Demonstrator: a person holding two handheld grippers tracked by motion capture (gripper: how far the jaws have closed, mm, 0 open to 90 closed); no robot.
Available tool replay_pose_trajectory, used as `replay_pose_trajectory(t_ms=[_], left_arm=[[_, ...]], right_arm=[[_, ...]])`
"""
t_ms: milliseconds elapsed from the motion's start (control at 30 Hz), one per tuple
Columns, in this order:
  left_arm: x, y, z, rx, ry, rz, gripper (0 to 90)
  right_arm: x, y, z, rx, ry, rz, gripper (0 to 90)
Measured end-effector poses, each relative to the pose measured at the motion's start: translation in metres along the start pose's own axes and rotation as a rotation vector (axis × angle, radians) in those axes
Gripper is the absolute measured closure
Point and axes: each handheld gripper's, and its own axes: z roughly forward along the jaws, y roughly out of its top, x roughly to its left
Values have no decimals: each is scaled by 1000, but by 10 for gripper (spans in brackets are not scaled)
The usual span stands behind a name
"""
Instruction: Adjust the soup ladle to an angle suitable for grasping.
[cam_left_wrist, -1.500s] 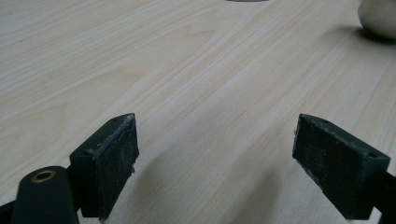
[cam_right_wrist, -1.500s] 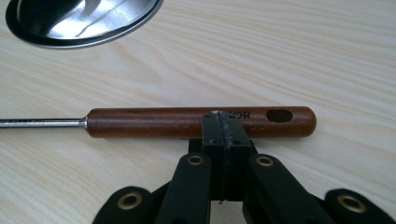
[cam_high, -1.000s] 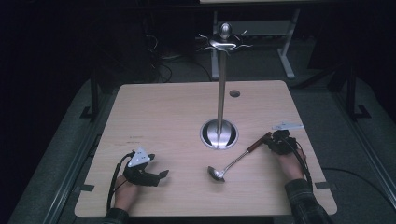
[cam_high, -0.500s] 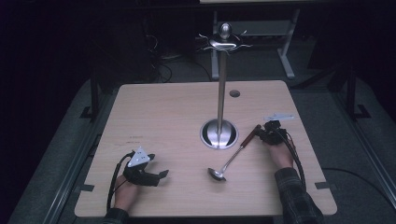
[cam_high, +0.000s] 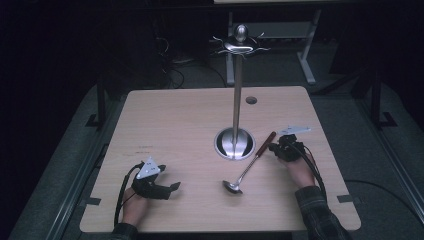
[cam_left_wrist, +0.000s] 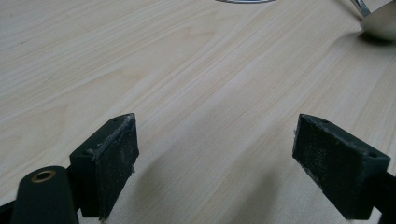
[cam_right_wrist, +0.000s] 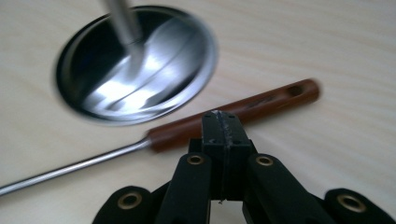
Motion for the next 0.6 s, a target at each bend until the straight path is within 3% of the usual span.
replay_pose_trajectory(t_ms=[67,167,300,467,600], left_arm=[[0,0,0,1,1,1,140],[1,0,0,7,1,6,140],[1,0,0,5,0,3,140],[1,0,0,4,-1,3,140],[1,0,0,5,-2,3,140]], right_arm=[[11,-1,-5,18,35,-2,899],[30,-3,-12,13,86,-58,899],[51,-3,-12,48,146,-89,899],[76,0,-5,86,197,-145,899],[85,0,-1,102,219,-162,899]])
